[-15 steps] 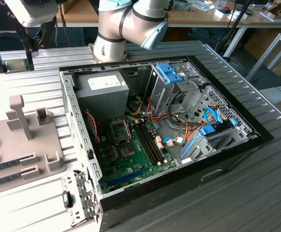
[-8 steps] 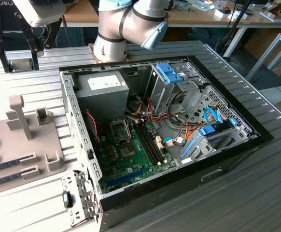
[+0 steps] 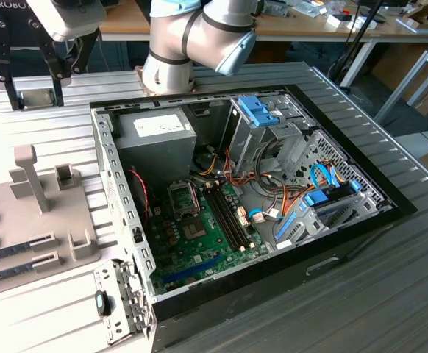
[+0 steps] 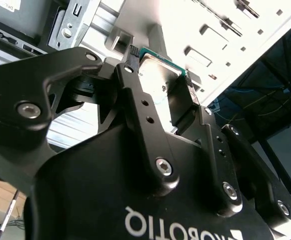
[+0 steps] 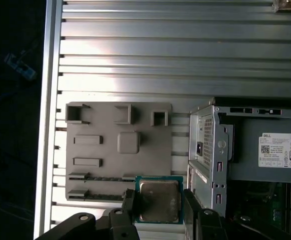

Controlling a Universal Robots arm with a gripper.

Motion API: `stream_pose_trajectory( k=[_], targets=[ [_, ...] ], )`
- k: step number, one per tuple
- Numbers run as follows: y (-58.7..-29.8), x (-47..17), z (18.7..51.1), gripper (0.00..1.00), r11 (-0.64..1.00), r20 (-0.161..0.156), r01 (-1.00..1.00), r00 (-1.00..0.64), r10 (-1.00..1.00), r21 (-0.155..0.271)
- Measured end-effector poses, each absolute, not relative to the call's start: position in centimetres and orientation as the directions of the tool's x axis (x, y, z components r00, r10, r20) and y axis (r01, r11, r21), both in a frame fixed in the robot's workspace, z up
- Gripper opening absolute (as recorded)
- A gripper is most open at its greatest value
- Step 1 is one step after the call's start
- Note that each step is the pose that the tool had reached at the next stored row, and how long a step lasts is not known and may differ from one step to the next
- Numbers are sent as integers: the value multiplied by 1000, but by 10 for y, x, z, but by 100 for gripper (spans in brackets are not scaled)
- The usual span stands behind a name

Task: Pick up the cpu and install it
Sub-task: 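Pick up the cpu and move it towards the insertion slot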

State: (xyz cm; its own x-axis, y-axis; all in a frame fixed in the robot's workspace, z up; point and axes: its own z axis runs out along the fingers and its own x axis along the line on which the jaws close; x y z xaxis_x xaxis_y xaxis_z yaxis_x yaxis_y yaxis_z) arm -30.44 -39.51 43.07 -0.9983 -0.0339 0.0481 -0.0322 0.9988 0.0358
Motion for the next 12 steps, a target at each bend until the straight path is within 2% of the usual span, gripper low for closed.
stream_pose_trajectory(
  k=[12],
  targets=[
    [-395, -295, 430, 47, 999, 48, -32, -998, -34, 36]
  ],
)
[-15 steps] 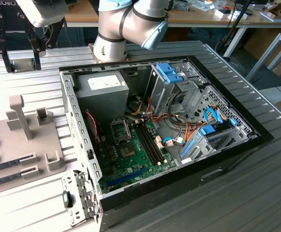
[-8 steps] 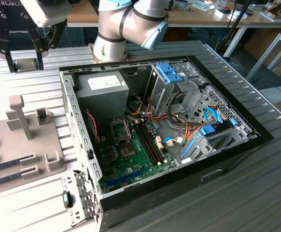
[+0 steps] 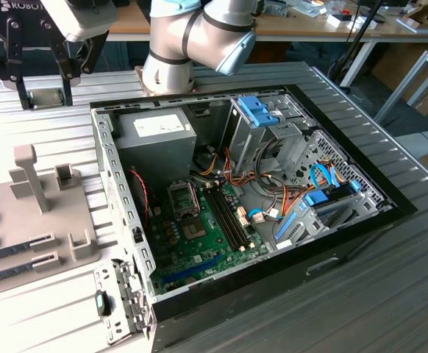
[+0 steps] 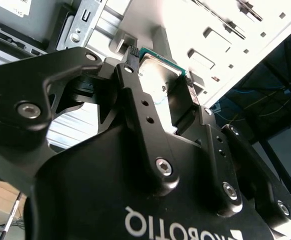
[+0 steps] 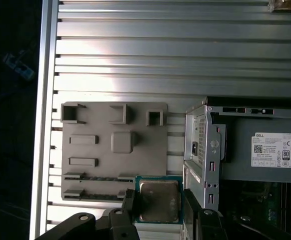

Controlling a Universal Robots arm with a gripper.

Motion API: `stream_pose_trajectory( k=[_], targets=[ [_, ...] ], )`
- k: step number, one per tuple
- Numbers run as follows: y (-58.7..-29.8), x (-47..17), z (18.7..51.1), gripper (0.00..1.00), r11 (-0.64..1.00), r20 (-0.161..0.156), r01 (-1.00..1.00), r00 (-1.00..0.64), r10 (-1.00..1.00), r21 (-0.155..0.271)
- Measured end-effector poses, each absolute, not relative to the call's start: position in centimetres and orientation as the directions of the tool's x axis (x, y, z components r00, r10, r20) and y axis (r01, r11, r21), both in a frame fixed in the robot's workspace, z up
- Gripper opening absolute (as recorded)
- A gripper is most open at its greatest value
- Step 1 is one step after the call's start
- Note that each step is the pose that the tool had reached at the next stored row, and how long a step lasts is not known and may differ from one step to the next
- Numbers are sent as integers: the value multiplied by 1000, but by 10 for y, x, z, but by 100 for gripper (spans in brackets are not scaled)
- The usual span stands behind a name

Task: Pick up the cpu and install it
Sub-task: 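Pick up the cpu and move it towards the insertion slot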

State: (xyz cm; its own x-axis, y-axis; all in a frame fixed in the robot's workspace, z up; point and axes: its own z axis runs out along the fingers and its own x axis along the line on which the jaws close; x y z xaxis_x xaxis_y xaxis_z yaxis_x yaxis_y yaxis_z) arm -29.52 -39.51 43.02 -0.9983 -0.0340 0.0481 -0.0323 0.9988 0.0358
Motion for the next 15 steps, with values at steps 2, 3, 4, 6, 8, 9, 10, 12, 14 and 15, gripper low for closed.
stream_pose_trajectory(
  k=[2, 3, 4, 6, 8, 9, 10, 12, 14, 15],
  targets=[
    [-395, -294, 430, 47, 999, 48, -32, -998, -34, 36],
    [-395, -293, 430, 47, 999, 48, -32, -998, -34, 36],
    [-395, -292, 430, 47, 999, 48, -32, -998, -34, 36],
    [-395, -290, 430, 47, 999, 48, -32, -998, -34, 36],
    [-395, -289, 430, 47, 999, 48, -32, -998, -34, 36],
    [-395, -288, 430, 47, 999, 48, -32, -998, -34, 36],
    [-395, -287, 430, 47, 999, 48, -32, -998, -34, 36],
    [-395, -285, 430, 47, 999, 48, -32, -998, -34, 36],
    [-395, -284, 430, 47, 999, 48, -32, -998, -34, 36],
    [-395, -283, 430, 47, 999, 48, -32, -998, -34, 36]
  ],
)
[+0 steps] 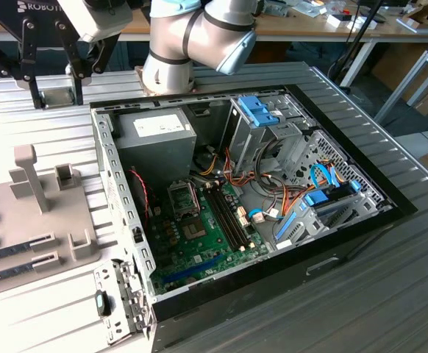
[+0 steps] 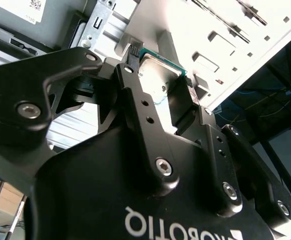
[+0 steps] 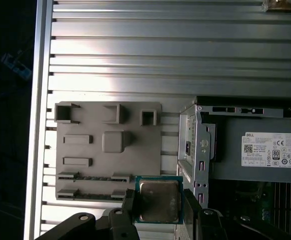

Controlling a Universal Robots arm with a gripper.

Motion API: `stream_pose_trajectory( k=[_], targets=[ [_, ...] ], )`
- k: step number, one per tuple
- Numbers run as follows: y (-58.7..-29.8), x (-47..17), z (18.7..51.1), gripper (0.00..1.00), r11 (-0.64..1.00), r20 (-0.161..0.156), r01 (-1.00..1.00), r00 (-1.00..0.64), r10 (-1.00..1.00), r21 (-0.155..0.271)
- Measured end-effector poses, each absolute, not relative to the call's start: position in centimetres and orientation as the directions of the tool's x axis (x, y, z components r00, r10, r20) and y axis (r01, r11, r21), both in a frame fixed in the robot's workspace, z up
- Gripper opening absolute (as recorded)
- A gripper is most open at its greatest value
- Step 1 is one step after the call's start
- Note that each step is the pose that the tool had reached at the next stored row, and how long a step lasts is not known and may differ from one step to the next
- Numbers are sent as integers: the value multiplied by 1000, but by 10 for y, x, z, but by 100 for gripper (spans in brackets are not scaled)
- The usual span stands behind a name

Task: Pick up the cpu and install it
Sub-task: 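Pick up the cpu and move it towards the insertion slot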

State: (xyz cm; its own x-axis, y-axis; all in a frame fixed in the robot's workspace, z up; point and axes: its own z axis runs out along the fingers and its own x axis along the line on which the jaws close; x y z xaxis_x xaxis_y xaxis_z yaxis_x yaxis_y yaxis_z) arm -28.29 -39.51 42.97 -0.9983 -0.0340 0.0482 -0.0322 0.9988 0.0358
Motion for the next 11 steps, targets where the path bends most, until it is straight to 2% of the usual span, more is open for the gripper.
stream_pose_trajectory(
  k=[11],
  targets=[
    [-395, -272, 429, 47, 999, 48, -32, -998, -34, 36]
  ],
)
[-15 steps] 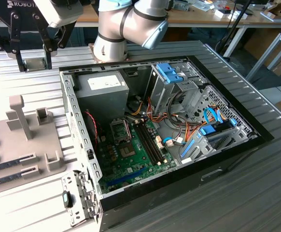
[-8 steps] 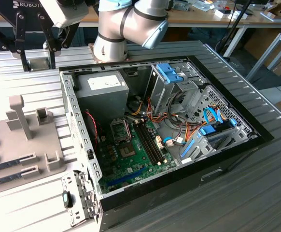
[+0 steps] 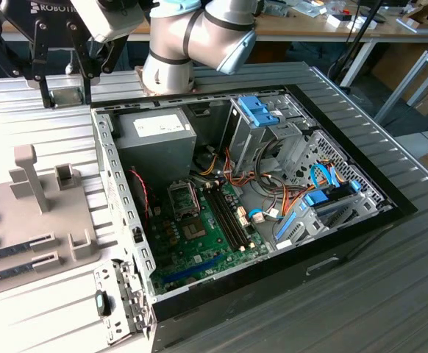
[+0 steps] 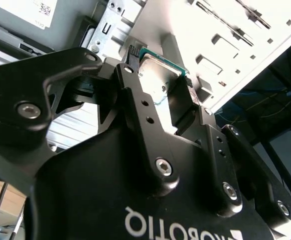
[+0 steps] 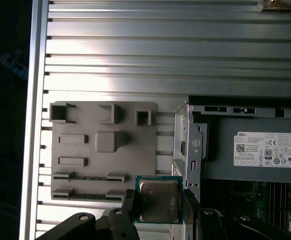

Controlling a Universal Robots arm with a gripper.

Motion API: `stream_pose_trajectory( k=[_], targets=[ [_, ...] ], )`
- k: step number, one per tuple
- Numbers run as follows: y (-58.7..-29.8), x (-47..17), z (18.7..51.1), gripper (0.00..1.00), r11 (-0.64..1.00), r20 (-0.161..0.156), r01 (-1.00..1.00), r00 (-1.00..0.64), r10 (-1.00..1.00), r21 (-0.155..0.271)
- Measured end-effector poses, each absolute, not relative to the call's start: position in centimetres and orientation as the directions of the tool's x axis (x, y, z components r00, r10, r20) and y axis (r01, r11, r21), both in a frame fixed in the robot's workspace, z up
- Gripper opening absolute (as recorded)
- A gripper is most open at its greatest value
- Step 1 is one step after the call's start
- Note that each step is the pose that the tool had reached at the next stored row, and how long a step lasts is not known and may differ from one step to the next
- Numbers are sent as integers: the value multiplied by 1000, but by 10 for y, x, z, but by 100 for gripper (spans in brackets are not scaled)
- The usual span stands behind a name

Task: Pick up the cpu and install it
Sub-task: 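Pick up the cpu and move it towards the insertion slot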

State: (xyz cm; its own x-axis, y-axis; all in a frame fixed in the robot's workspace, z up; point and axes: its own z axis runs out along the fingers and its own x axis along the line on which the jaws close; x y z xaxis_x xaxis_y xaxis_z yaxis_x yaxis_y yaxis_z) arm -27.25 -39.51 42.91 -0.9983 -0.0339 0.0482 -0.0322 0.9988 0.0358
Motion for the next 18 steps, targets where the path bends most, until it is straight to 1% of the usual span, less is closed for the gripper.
stream_pose_trajectory(
  k=[18],
  targets=[
    [-395, -259, 428, 47, 999, 48, -32, -998, -34, 36]
  ],
)
